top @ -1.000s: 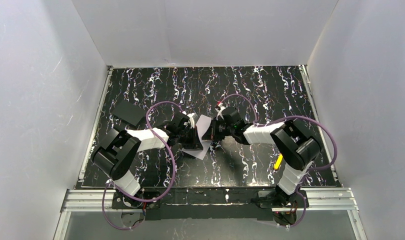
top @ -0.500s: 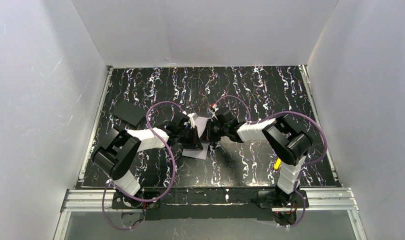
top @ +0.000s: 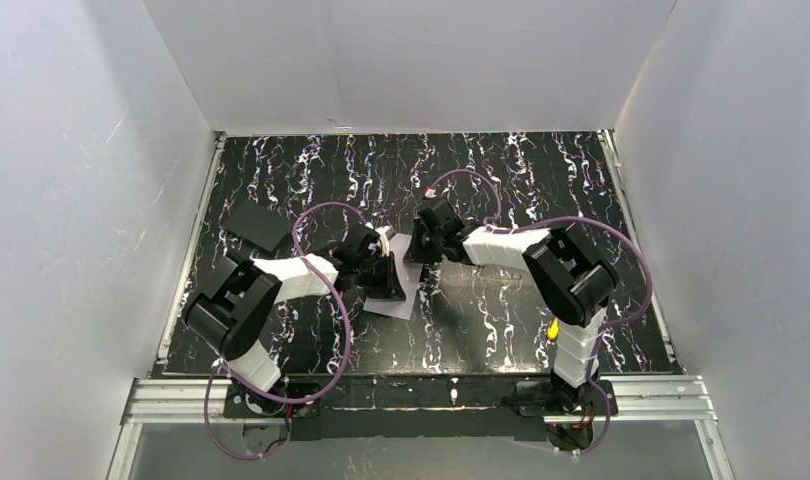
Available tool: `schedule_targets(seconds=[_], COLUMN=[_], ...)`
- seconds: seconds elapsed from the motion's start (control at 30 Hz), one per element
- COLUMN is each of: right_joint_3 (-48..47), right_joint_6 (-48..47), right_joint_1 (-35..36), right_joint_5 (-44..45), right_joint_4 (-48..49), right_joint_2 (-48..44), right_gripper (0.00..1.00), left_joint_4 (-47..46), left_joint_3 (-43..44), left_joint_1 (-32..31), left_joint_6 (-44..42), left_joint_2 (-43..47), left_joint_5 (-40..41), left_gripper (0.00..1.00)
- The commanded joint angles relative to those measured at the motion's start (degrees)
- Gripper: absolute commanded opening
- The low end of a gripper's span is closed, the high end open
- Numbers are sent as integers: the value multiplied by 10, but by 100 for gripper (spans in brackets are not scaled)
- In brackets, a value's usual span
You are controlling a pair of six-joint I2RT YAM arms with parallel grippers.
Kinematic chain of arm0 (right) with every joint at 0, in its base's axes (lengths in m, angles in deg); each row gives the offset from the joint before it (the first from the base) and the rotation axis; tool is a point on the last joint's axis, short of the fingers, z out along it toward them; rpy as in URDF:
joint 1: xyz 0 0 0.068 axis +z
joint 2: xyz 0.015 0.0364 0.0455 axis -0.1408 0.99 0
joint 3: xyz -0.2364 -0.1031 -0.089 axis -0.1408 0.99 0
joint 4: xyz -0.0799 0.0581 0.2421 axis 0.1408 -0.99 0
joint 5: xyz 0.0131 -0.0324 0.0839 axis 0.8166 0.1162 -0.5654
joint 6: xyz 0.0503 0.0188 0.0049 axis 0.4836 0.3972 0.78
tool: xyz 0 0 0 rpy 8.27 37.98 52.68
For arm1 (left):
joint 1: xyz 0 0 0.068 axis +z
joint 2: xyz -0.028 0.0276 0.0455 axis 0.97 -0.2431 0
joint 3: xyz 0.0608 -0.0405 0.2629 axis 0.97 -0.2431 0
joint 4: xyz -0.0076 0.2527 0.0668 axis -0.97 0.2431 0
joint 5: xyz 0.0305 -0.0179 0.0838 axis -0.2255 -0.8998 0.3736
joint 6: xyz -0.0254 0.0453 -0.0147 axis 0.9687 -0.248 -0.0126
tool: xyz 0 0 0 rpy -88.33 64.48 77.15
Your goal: Place the letter into the envelope and seal it
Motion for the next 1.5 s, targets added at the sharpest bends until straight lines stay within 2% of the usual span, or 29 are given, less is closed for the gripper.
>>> schedule_targets(seconds=[0.0, 0.07, 0.1, 0.17, 0.2, 0.3, 0.43, 0.57, 0.73, 0.83, 1.03, 1.2, 1.33, 1.47], right_joint_3=[-34, -35, -33, -29, -28, -20, 3, 20, 32, 36, 45, 40, 43, 46], right_joint_6=[-18, -24, -26, -27, -28, -34, -39, -42, -45, -49, -55, -51, -49, -50], right_joint_1=[-9, -9, -9, -11, -11, -12, -12, -13, -13, -13, -13, -13, -13, -13], right_joint_5=[37, 35, 35, 41, 46, 67, 105, 133, 151, 159, 170, 162, 166, 166], right_joint_4=[-84, -88, -88, -92, -99, -119, -137, -154, -160, -161, -158, -161, -163, -164], right_joint_2=[-36, -66, -83, -115, -127, -157, -191, -208, -220, -230, -243, -230, -231, -232], right_gripper=[1, 1, 2, 3, 4, 6, 10, 15, 20, 23, 26, 25, 25, 25], left_joint_4=[126, 143, 151, 168, 173, 190, 223, 289, 371, 389, 378, 429, 437, 437], left_joint_3=[0, 24, 38, 67, 80, 117, 147, 173, 214, 237, 265, 329, 339, 350], left_joint_1=[-1, 0, 0, 0, 1, 3, 9, 16, 20, 31, 85, 99, 100, 100], left_joint_6=[-18, -18, -18, -14, -12, -3, 4, 2, 3, -3, 23, 84, 137, 151], left_joint_2=[3, 16, 21, 34, 40, 62, 94, 134, 141, 121, 50, -54, -87, -111], left_joint_5=[33, 26, 22, 18, 14, 6, 28, 141, 378, 428, 382, 385, 398, 403], left_gripper=[0, 0, 4, 23, 28, 42, 54, 64, 85, 98, 98, 86, 79, 73])
